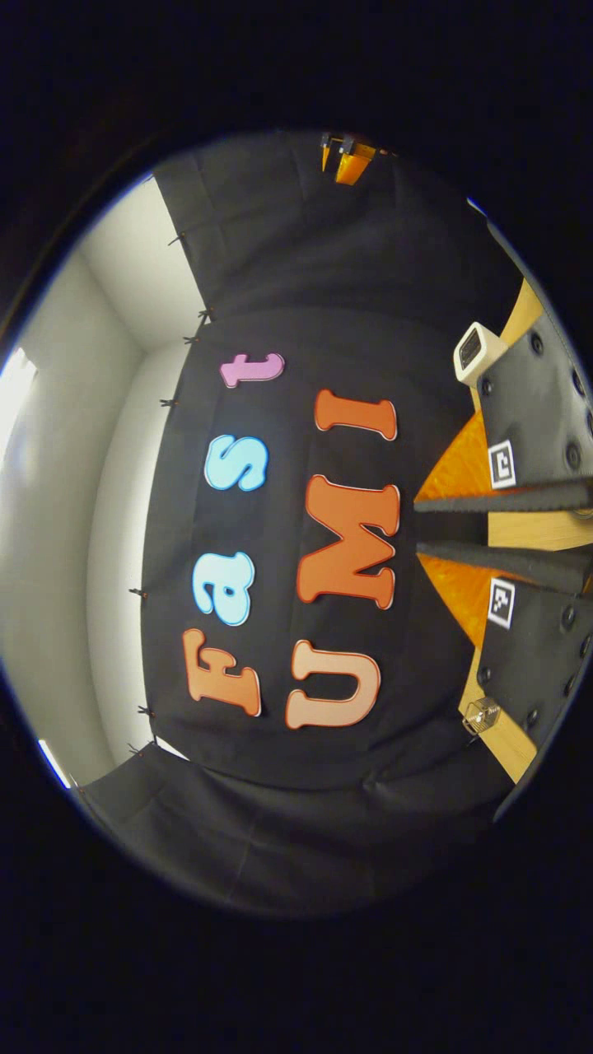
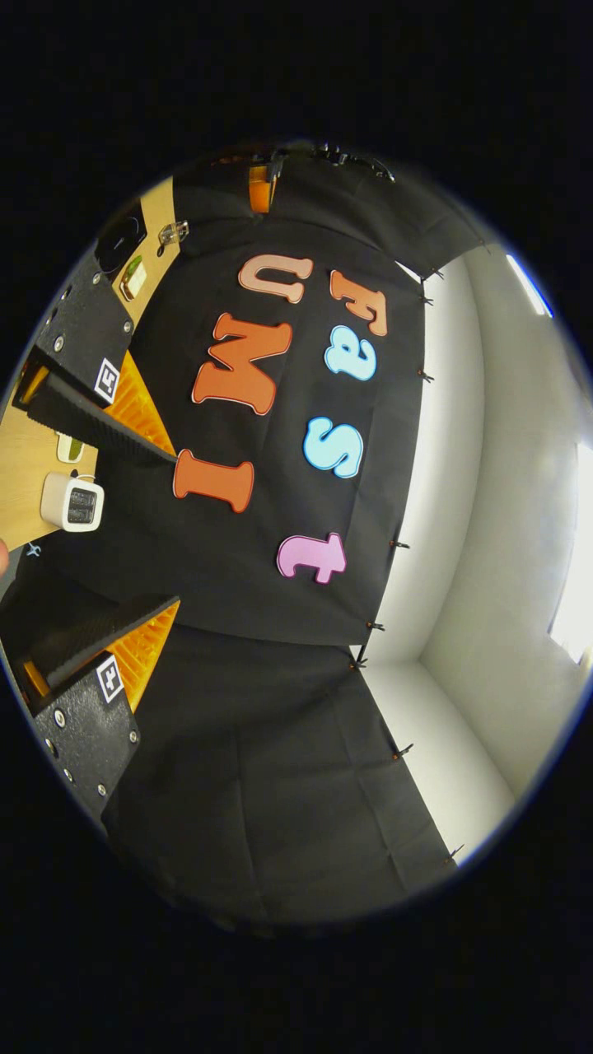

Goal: First push the handle of the pot to place it horizontally, then grasp the pot with both hands and set it on the induction cooktop.

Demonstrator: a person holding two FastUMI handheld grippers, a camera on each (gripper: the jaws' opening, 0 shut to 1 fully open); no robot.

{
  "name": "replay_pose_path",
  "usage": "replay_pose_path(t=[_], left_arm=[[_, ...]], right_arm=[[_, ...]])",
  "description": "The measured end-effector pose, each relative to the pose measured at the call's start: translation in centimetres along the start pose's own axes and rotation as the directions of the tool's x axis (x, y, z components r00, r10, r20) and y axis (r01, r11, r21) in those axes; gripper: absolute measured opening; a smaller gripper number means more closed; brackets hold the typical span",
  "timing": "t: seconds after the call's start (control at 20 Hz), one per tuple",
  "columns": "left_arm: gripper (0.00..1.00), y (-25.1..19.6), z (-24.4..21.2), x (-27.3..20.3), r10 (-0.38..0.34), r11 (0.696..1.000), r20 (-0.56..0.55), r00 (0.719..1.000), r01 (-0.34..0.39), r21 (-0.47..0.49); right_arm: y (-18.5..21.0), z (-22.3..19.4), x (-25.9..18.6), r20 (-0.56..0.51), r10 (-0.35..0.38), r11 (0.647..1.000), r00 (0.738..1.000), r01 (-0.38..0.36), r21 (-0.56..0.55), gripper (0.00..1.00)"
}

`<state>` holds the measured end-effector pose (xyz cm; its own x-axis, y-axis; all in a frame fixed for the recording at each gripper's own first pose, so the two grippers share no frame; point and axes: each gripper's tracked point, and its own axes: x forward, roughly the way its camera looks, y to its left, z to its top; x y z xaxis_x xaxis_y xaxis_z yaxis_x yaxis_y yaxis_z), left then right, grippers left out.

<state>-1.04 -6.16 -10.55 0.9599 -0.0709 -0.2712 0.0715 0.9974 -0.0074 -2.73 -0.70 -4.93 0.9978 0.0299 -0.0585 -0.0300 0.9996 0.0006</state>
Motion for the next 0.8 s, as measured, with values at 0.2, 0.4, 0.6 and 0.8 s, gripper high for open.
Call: replay_pose_path(t=[0.2, 0.4, 0.6, 0.8], left_arm=[[0.09, -2.1, -7.0, 0.5, -0.001, 1.000, -0.194, 0.981, -0.005, -0.029], [0.07, -4.4, -15.3, -0.8, -0.016, 0.998, -0.433, 0.901, -0.014, -0.067], [0.07, -5.1, -22.1, -3.3, 0.020, 0.997, -0.615, 0.789, -0.066, -0.051], [0.07, -7.2, -26.9, -7.2, 0.017, 0.989, -0.752, 0.659, -0.120, -0.083]], right_arm=[[-0.5, -1.8, -0.6, -0.035, 0.008, 1.000, 0.999, -0.007, 0.023, 0.95], [-2.1, -3.5, -1.1, -0.059, -0.008, 1.000, 0.998, 0.009, 0.015, 0.95], [-3.1, -5.6, -1.7, -0.087, -0.008, 1.000, 0.996, 0.010, 0.025, 0.95], [-4.6, -7.8, -1.9, -0.111, -0.011, 0.999, 0.994, 0.014, 0.029, 0.95]])
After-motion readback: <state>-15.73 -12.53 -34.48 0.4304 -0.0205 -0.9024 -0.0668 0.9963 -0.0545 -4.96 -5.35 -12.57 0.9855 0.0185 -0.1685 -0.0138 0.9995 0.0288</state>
